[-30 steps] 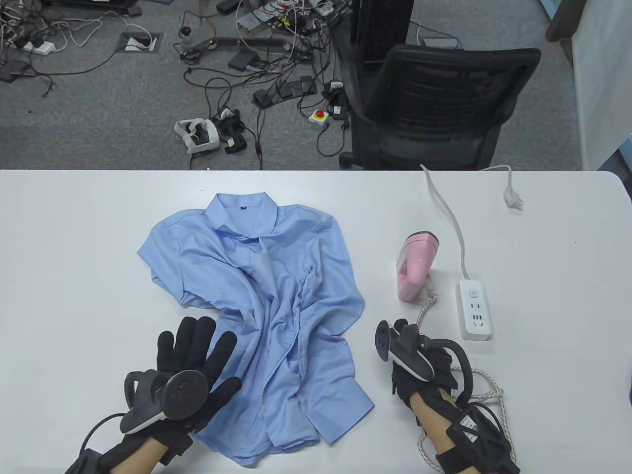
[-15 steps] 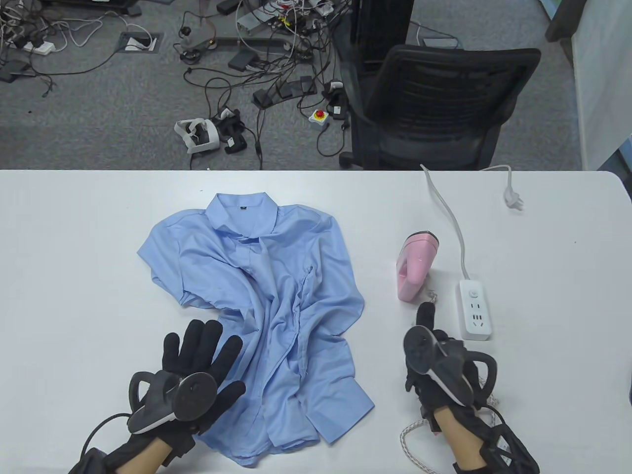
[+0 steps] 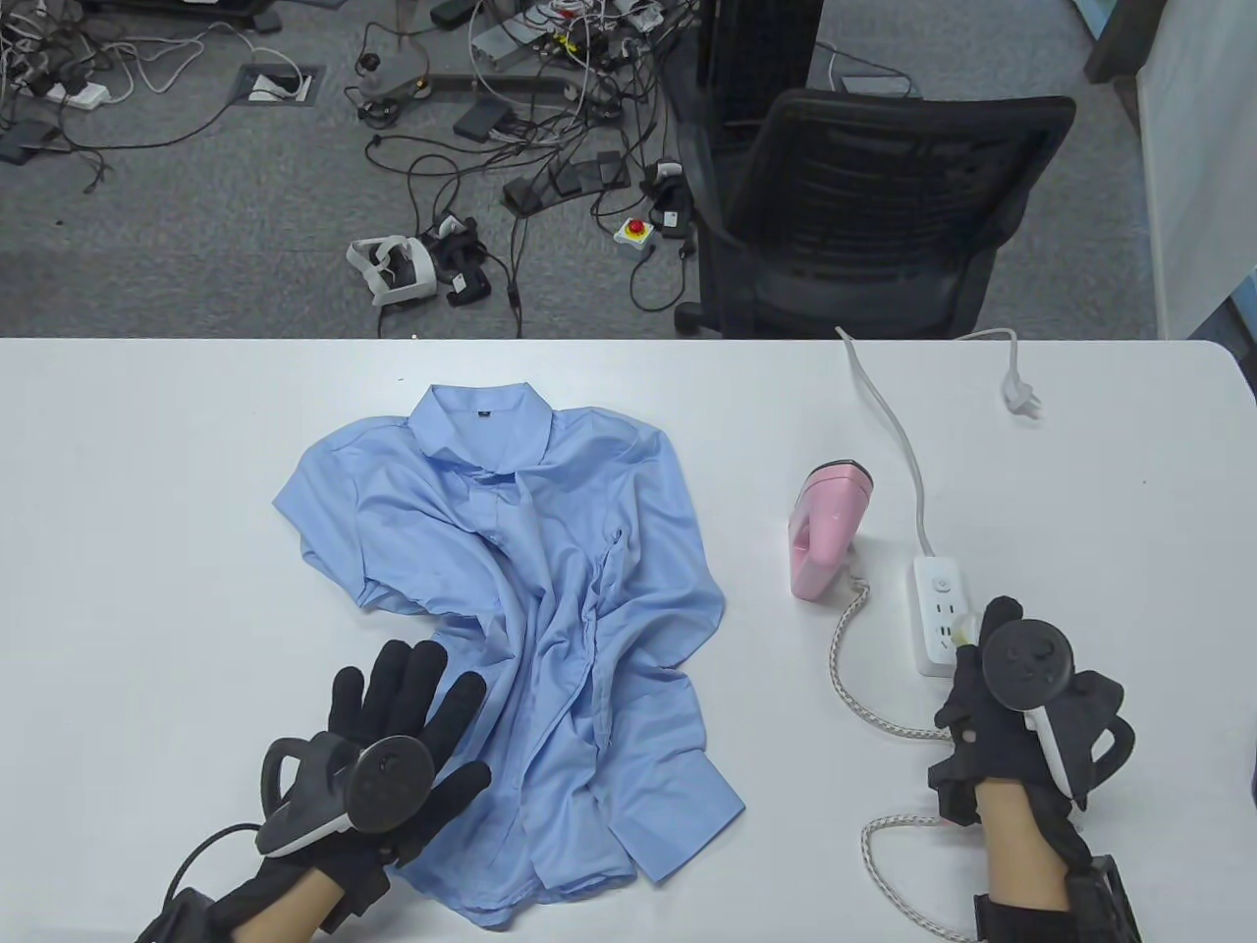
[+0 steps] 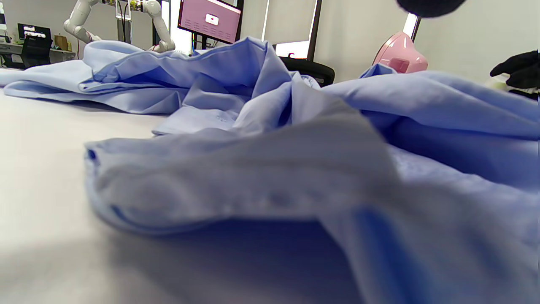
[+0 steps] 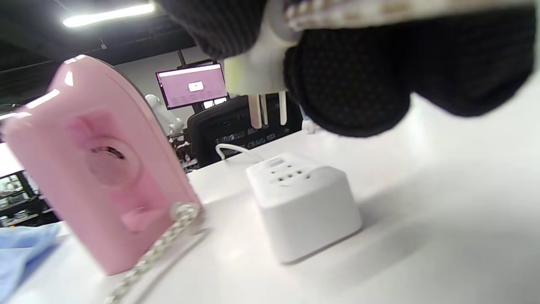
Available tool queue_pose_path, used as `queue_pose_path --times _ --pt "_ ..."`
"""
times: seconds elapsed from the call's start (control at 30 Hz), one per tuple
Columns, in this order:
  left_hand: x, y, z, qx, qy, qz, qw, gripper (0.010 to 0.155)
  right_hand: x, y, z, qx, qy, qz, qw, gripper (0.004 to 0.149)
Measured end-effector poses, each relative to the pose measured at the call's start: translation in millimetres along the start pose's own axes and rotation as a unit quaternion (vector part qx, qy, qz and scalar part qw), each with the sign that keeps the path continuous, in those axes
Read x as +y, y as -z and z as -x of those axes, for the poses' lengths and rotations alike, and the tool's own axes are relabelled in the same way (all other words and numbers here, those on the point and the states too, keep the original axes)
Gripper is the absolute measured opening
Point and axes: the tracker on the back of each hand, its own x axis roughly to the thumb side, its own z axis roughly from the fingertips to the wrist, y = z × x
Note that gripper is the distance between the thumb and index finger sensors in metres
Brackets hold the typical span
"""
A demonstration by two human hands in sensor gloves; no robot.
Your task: Iron long-sleeve shirt with electric iron on table
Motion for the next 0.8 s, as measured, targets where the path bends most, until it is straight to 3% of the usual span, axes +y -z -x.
queue_pose_path --times 0.23,0.53,0.8 --pt "0.2 -1.5 -1.5 0.0 -0.001 0.002 1.0 0.073 21.2 8.6 2.9 0.012 -0.036 -0.034 0.999 0.06" --pt "1.0 -2.6 -1.0 0.002 -0.008 0.004 1.0 0.073 25.1 7.4 0.6 0.005 -0.026 -0.031 0.999 0.06" --pt "0.0 -1.3 -0.7 0.0 -0.007 0.01 1.0 0.073 30.5 8.0 -5.2 -0.005 -0.043 -0.07 0.997 0.061"
